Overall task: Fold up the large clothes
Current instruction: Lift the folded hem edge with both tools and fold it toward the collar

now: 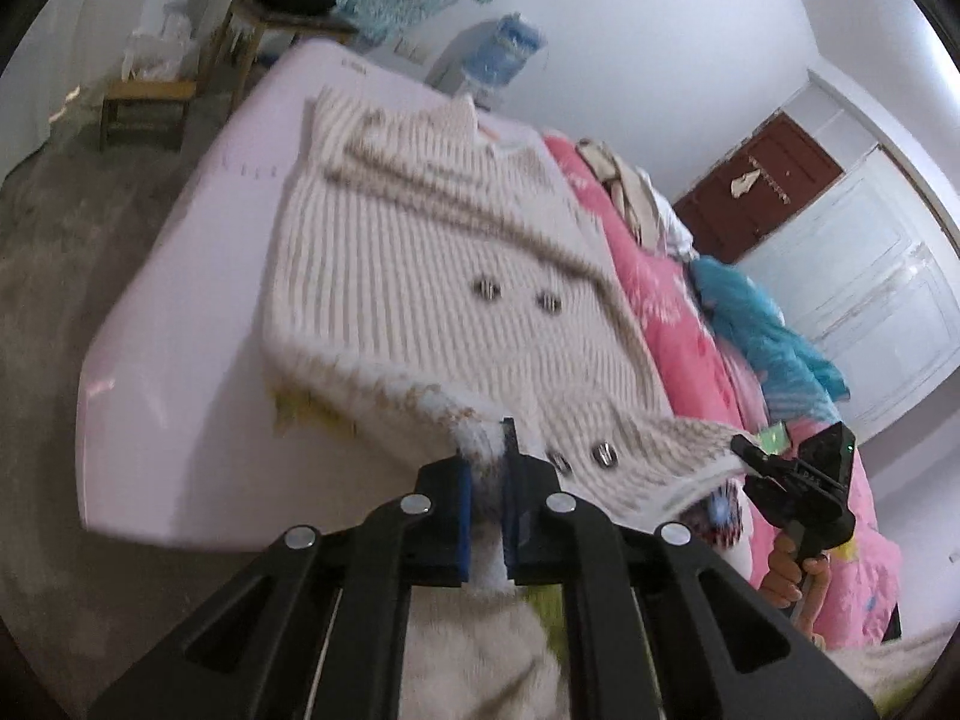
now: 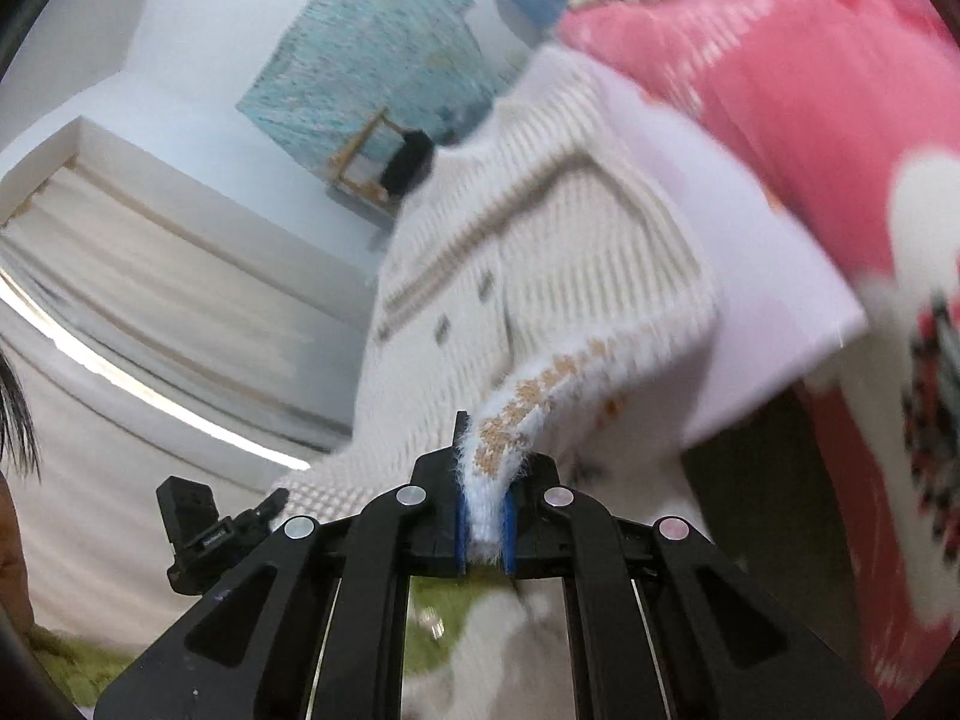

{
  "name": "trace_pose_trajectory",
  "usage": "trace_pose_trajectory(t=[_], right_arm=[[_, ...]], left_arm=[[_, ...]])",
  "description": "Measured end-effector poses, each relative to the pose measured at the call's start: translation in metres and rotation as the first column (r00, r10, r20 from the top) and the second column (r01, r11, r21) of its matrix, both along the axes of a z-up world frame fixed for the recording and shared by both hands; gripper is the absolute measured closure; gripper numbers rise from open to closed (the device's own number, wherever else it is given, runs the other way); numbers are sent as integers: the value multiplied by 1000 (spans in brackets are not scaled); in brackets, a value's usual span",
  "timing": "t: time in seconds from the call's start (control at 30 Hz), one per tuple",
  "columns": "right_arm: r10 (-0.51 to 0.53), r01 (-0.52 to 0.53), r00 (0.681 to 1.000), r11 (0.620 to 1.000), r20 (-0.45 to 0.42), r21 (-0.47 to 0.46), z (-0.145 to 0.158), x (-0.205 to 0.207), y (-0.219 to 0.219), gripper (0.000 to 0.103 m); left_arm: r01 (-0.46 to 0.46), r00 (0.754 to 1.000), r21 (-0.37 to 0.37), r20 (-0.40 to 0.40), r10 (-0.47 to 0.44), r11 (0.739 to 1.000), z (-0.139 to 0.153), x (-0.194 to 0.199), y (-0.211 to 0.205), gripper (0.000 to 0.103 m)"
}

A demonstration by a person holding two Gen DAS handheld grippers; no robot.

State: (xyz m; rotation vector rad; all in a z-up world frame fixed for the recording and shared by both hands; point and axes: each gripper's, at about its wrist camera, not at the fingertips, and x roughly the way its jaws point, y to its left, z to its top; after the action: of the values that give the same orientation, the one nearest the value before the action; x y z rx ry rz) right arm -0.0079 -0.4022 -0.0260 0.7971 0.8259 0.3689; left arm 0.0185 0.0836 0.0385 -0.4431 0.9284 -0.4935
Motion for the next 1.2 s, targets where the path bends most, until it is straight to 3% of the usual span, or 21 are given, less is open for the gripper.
trace_pose_trajectory(t=[0.1,0.33,0.57,0.77,0.9,1.0,1.07,1.1,1.2], right_arm=[[-10,13,999,998,53,-57,14,27,3,97],[-25,39,993,993,119,-111,23,86,-7,97],[-30,39,998,984,56,-171,-4,163,-4,96],[-28,19,999,975,-34,-223,-45,215,2,96],[-30,11,994,983,-106,-182,-70,229,-4,95],[-29,12,992,991,-122,-133,-75,229,-11,89],[-50,35,994,988,-100,-151,-68,222,-16,72],[-54,41,995,988,-87,-152,-63,218,-20,70],[-106,93,993,973,-51,-209,-47,207,-28,48]], left_arm=[[-44,998,8,44,43,999,6,22,1,96],[-121,991,15,55,120,993,6,83,10,96],[-161,987,56,-2,161,985,-21,149,9,96],[-172,983,64,-60,176,983,-51,192,11,93],[-159,979,50,-120,164,986,-67,212,13,92],[-150,979,25,-139,152,988,-69,216,17,90],[-140,982,13,-127,140,990,-65,214,18,87],[-133,984,8,-118,133,991,-63,212,19,87],[-122,987,4,-103,121,993,-57,210,18,84]])
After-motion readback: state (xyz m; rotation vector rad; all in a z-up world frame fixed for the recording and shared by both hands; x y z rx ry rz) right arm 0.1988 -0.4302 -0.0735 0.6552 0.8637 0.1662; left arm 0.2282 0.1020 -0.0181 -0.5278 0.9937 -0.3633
